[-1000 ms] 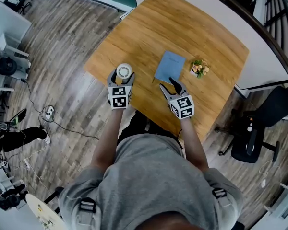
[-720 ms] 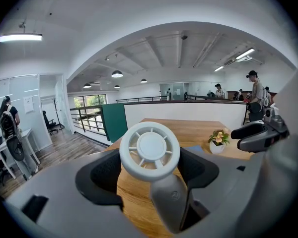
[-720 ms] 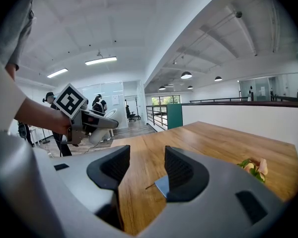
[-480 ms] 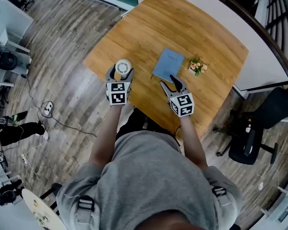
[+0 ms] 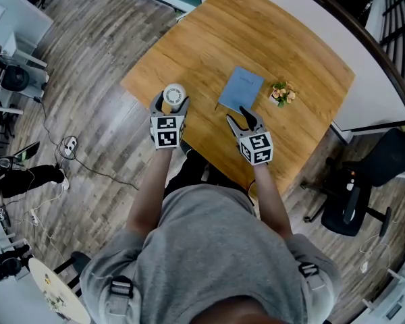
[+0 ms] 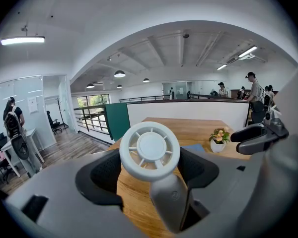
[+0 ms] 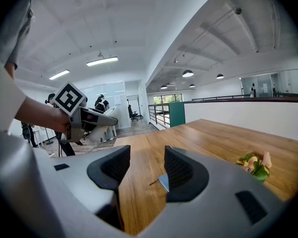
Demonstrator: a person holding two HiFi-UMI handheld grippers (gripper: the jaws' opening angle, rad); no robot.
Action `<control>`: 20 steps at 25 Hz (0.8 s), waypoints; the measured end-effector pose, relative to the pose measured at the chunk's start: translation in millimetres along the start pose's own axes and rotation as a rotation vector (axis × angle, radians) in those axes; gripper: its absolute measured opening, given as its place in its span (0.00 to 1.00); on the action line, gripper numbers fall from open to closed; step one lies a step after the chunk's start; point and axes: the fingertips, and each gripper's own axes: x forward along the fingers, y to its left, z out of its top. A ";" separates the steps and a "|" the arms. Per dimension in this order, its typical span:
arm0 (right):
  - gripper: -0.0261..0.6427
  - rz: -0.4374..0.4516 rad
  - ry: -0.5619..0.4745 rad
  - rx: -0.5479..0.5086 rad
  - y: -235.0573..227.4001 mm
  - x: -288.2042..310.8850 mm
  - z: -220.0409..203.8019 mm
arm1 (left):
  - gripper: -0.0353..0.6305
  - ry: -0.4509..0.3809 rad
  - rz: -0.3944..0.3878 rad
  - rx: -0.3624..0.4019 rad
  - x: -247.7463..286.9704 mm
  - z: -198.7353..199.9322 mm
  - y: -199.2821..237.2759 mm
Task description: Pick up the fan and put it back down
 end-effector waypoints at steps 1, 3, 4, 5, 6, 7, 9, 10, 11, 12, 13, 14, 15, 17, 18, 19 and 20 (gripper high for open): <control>0.37 0.001 -0.001 0.000 0.5 0.3 0.6 | 0.61 -0.001 0.002 0.000 -0.5 0.5 0.8; 0.37 0.001 -0.002 0.001 0.7 0.6 1.7 | 0.61 -0.001 0.005 0.001 -0.9 1.9 1.9; 0.37 0.000 -0.002 0.002 0.1 0.8 1.9 | 0.61 -0.001 0.006 0.000 -0.4 2.5 2.3; 0.37 -0.002 -0.003 0.005 -0.9 1.1 1.7 | 0.61 0.000 0.007 -0.001 0.5 2.8 2.4; 0.37 -0.004 -0.003 0.008 -1.9 1.3 1.3 | 0.61 0.000 0.007 -0.001 1.6 3.0 2.2; 0.37 -0.006 -0.002 0.009 -2.7 1.8 0.7 | 0.61 0.000 0.005 -0.001 2.9 3.0 1.9; 0.37 -0.008 0.001 0.009 -3.8 3.7 -0.4 | 0.61 -0.003 -0.001 0.001 6.0 3.3 1.7; 0.37 -0.010 0.002 0.011 -4.1 4.8 -0.8 | 0.61 -0.003 -0.004 0.002 7.4 3.4 1.8; 0.37 -0.011 0.004 0.014 -4.1 5.4 -1.2 | 0.61 -0.001 -0.006 0.002 8.3 3.0 1.9; 0.37 -0.010 0.007 0.016 -3.7 5.7 -1.9 | 0.61 0.003 -0.007 0.001 8.7 2.2 1.8; 0.37 -0.009 0.011 0.016 -3.1 6.1 -3.0 | 0.61 0.007 -0.008 -0.001 9.0 1.5 1.4; 0.37 -0.008 0.015 0.015 -2.5 6.8 -4.3 | 0.61 0.010 -0.011 -0.003 9.4 0.9 1.1; 0.37 -0.008 0.018 0.014 -2.1 8.0 -5.2 | 0.61 0.013 -0.014 -0.003 10.3 0.3 1.2; 0.37 -0.013 0.018 0.019 -3.3 10.8 -6.2 | 0.61 0.017 -0.021 0.000 14.0 -1.1 1.8; 0.37 -0.016 0.018 0.023 -4.6 11.7 -6.9 | 0.61 0.018 -0.024 0.001 16.1 -2.1 1.9; 0.37 -0.020 0.021 0.027 -5.7 12.4 -8.0 | 0.61 0.020 -0.026 0.000 18.0 -3.1 2.3; 0.37 -0.021 0.025 0.029 -6.3 13.4 -9.3 | 0.61 0.021 -0.027 -0.002 19.9 -3.8 3.1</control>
